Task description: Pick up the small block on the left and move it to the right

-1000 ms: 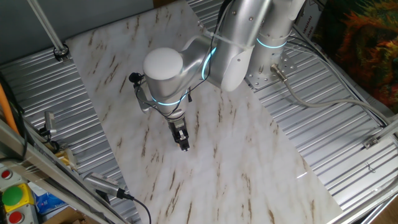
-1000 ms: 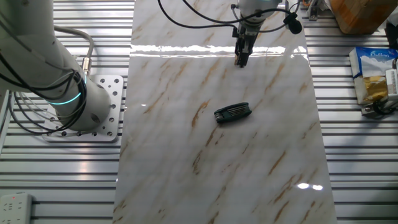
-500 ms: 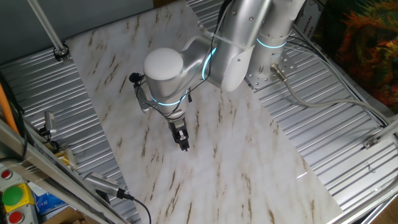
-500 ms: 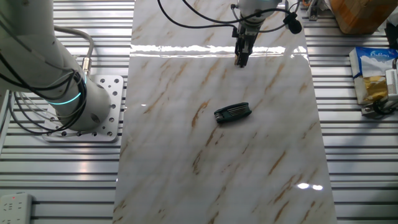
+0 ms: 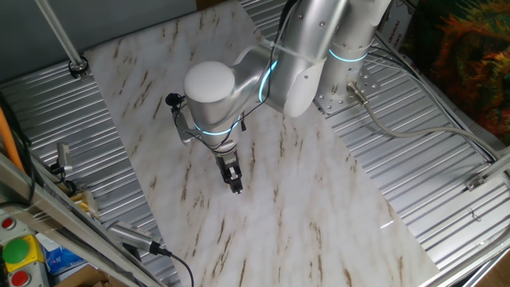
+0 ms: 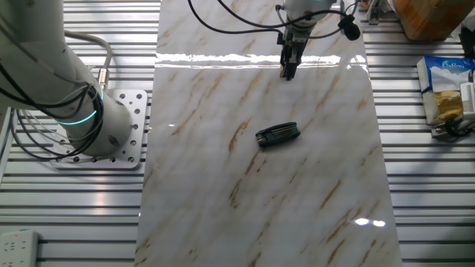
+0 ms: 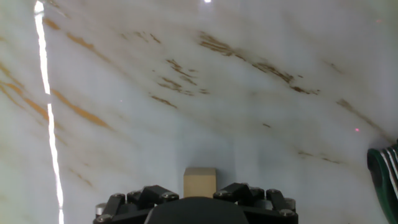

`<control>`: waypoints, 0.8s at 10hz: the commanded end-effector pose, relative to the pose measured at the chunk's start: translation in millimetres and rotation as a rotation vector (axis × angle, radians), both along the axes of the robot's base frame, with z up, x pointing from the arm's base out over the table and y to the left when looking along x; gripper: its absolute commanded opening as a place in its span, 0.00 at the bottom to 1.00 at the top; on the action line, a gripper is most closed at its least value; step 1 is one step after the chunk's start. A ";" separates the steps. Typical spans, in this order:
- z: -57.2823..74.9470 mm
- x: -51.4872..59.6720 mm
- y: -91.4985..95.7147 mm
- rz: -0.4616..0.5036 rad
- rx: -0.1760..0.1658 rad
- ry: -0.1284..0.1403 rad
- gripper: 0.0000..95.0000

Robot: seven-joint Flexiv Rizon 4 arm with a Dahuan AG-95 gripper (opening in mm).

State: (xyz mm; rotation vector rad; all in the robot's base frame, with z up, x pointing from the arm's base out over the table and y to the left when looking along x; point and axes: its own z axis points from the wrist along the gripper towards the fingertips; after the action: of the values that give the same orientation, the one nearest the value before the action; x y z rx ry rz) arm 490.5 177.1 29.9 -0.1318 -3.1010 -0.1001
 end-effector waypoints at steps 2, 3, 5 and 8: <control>102.3 21.2 -117.2 0.181 0.005 0.059 0.00; 102.3 21.2 -117.2 0.181 0.005 0.060 0.00; 102.4 21.1 -117.2 0.183 0.002 0.061 0.00; 102.2 21.1 -117.3 0.182 0.001 0.061 0.00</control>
State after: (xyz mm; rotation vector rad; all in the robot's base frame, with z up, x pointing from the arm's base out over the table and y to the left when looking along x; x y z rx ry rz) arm 511.0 65.2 128.4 0.1302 -3.0338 -0.0968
